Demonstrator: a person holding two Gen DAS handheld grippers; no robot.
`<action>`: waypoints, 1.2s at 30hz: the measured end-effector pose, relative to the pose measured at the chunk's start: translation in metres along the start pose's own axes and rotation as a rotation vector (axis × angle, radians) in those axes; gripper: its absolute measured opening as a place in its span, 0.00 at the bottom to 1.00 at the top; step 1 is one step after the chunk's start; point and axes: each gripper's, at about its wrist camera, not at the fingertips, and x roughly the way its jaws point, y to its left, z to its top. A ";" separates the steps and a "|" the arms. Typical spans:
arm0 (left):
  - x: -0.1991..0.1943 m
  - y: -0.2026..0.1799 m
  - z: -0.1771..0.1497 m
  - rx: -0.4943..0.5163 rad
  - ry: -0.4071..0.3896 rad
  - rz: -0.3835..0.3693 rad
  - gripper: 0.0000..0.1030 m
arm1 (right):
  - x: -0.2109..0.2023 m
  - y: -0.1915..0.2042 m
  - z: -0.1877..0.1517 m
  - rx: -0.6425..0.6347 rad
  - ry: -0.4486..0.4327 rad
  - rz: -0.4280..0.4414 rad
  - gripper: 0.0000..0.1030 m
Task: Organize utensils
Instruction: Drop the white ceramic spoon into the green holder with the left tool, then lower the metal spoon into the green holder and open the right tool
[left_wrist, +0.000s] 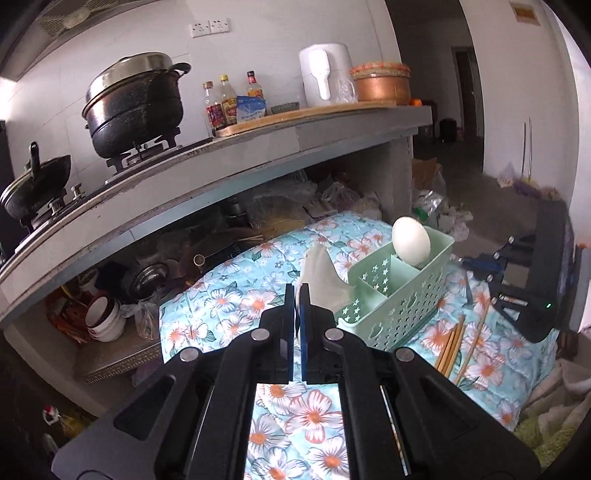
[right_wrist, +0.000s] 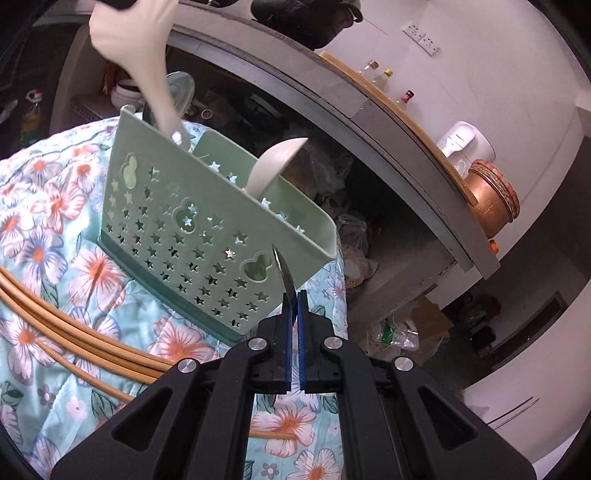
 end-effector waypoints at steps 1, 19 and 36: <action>0.007 -0.003 0.003 0.023 0.026 0.004 0.02 | 0.000 -0.006 0.000 0.025 -0.003 0.007 0.02; 0.051 0.020 0.017 -0.304 -0.006 -0.241 0.32 | -0.024 -0.163 0.005 0.585 -0.154 0.244 0.02; 0.031 0.019 -0.023 -0.425 -0.061 -0.230 0.57 | 0.005 -0.170 0.052 0.706 -0.284 0.449 0.03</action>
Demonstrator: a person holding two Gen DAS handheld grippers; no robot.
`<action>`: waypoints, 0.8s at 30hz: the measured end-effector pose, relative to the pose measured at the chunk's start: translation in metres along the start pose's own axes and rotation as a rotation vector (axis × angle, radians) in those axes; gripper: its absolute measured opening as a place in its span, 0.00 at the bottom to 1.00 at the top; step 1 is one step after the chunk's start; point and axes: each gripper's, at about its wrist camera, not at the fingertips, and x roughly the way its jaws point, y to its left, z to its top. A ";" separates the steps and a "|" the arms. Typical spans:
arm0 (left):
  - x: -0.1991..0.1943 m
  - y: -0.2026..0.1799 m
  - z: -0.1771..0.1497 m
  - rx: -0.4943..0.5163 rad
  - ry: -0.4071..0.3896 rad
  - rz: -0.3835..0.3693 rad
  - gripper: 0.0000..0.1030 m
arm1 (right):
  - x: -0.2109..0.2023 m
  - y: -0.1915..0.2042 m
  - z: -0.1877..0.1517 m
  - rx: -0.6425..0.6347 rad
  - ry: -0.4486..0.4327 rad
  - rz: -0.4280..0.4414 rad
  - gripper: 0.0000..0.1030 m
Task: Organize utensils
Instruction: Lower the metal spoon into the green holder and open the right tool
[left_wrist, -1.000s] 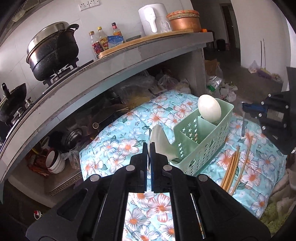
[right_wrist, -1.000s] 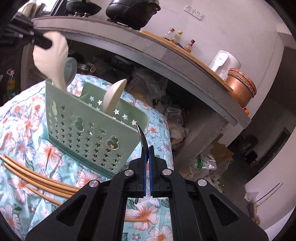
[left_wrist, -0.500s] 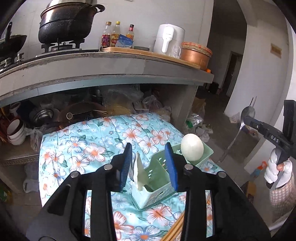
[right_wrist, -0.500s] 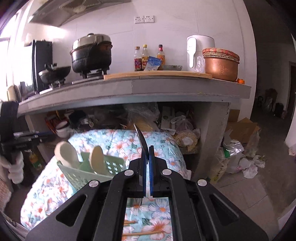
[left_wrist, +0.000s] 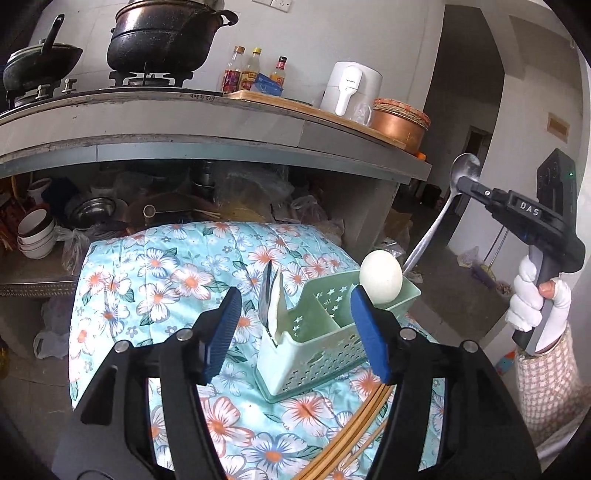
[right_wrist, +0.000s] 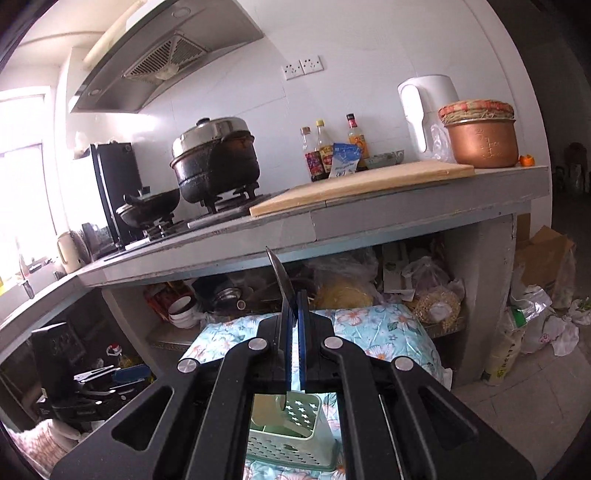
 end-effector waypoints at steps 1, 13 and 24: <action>-0.001 0.000 -0.002 -0.003 -0.001 0.001 0.57 | 0.010 0.001 -0.007 -0.009 0.021 -0.017 0.03; 0.001 0.000 -0.008 -0.009 0.000 -0.014 0.57 | 0.072 0.011 -0.071 -0.027 0.229 -0.057 0.04; 0.004 -0.005 -0.012 -0.011 0.006 -0.023 0.58 | 0.051 0.019 -0.066 -0.042 0.169 -0.010 0.45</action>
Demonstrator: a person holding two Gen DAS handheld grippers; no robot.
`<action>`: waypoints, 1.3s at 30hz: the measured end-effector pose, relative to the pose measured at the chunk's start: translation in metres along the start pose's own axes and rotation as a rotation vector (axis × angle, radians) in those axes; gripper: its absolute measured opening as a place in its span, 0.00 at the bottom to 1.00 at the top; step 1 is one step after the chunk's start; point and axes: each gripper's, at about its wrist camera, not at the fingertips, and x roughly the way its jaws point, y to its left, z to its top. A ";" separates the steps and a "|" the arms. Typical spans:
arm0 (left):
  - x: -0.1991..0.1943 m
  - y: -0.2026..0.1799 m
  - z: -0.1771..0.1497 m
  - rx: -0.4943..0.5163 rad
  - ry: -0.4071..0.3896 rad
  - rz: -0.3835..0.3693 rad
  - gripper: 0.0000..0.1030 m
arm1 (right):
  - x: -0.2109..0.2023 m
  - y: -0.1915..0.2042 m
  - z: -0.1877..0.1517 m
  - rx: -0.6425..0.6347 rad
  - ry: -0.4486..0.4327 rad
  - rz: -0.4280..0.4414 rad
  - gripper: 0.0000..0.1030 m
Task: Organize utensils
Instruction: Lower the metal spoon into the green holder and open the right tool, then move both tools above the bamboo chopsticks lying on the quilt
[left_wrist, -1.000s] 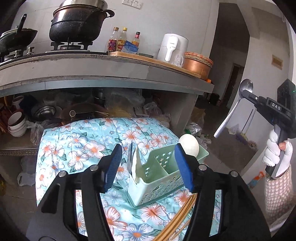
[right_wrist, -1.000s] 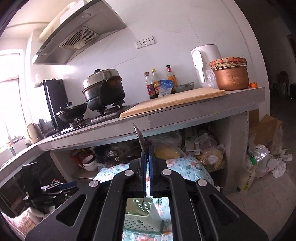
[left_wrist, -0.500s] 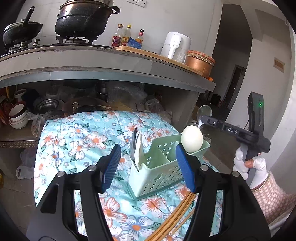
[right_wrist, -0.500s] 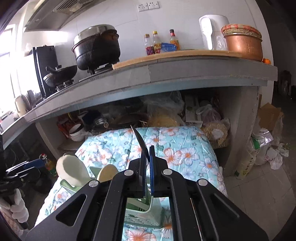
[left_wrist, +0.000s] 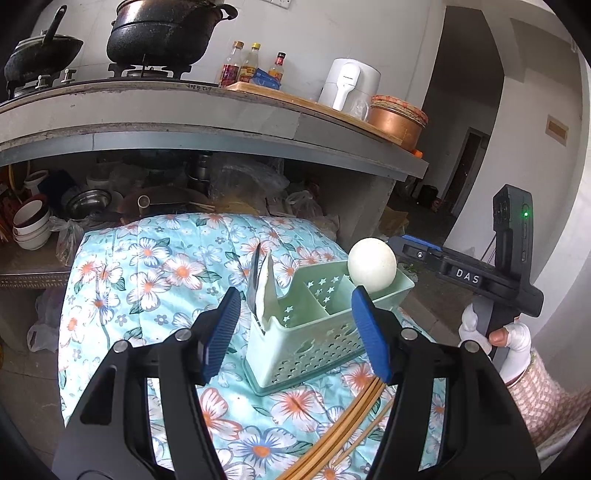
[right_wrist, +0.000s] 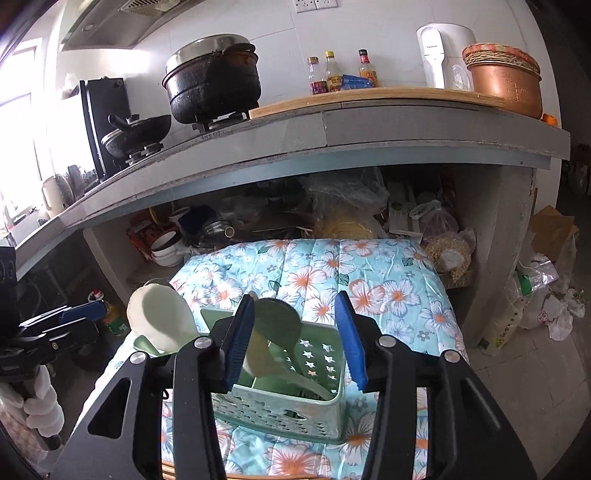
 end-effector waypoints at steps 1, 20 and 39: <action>0.000 -0.001 -0.001 0.001 0.001 0.000 0.58 | -0.003 -0.001 0.000 0.010 -0.003 0.008 0.45; 0.009 -0.030 -0.019 0.078 0.026 -0.040 0.63 | -0.061 -0.030 -0.060 0.150 0.047 -0.003 0.66; 0.013 -0.045 -0.029 0.068 0.062 -0.070 0.69 | -0.074 -0.034 -0.082 0.198 0.073 -0.008 0.70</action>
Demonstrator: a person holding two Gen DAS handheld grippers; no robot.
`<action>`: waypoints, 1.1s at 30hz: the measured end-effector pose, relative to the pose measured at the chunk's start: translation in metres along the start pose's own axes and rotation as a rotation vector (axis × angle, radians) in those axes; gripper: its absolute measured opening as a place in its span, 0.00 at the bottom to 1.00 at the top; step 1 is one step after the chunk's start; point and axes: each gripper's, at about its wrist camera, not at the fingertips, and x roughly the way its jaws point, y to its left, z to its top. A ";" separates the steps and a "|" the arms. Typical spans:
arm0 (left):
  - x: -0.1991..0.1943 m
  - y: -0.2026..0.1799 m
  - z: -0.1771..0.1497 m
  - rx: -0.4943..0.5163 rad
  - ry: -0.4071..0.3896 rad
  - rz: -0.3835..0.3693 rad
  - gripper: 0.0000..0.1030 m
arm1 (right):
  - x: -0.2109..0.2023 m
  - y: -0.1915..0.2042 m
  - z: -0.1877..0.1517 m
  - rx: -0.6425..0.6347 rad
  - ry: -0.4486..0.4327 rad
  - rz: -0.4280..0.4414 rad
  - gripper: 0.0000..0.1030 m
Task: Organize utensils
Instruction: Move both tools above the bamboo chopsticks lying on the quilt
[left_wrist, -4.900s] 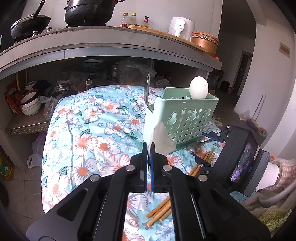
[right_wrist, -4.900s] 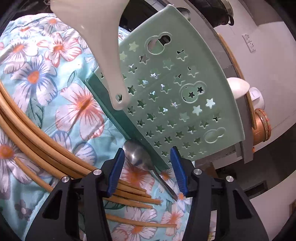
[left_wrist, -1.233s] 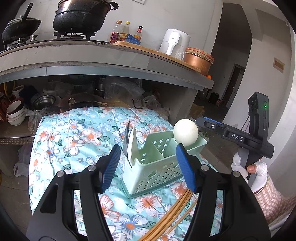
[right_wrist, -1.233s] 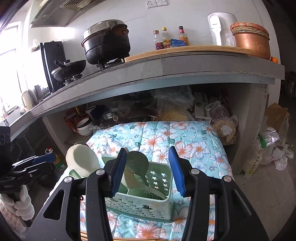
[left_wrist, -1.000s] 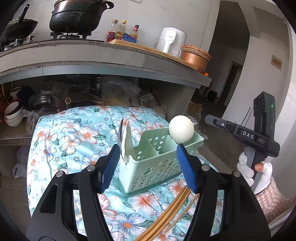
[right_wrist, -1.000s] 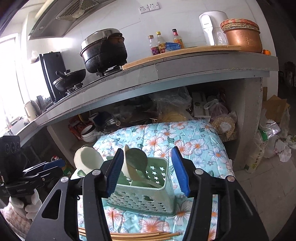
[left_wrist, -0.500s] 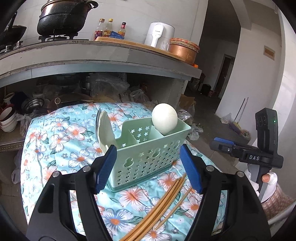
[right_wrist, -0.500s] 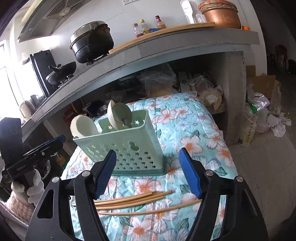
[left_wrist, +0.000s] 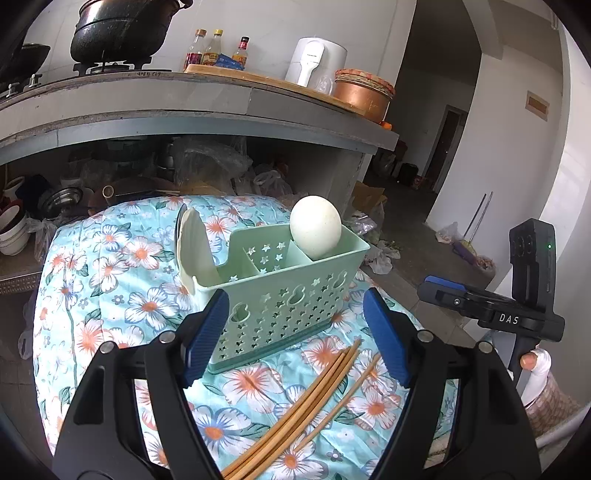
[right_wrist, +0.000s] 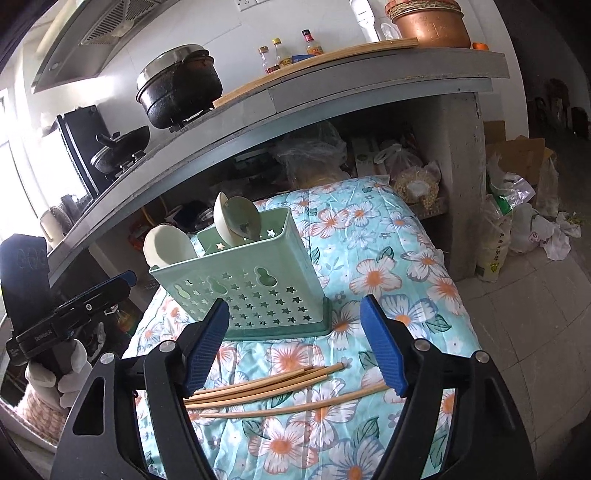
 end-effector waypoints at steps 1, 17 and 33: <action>0.000 0.000 0.000 -0.001 0.002 0.000 0.69 | 0.000 0.000 -0.001 0.000 0.001 0.000 0.70; 0.008 -0.004 -0.003 0.000 0.028 0.004 0.71 | -0.001 -0.001 -0.003 0.011 0.006 0.008 0.71; 0.013 -0.007 -0.005 0.000 0.035 0.003 0.72 | 0.001 -0.005 -0.004 0.025 0.010 0.011 0.71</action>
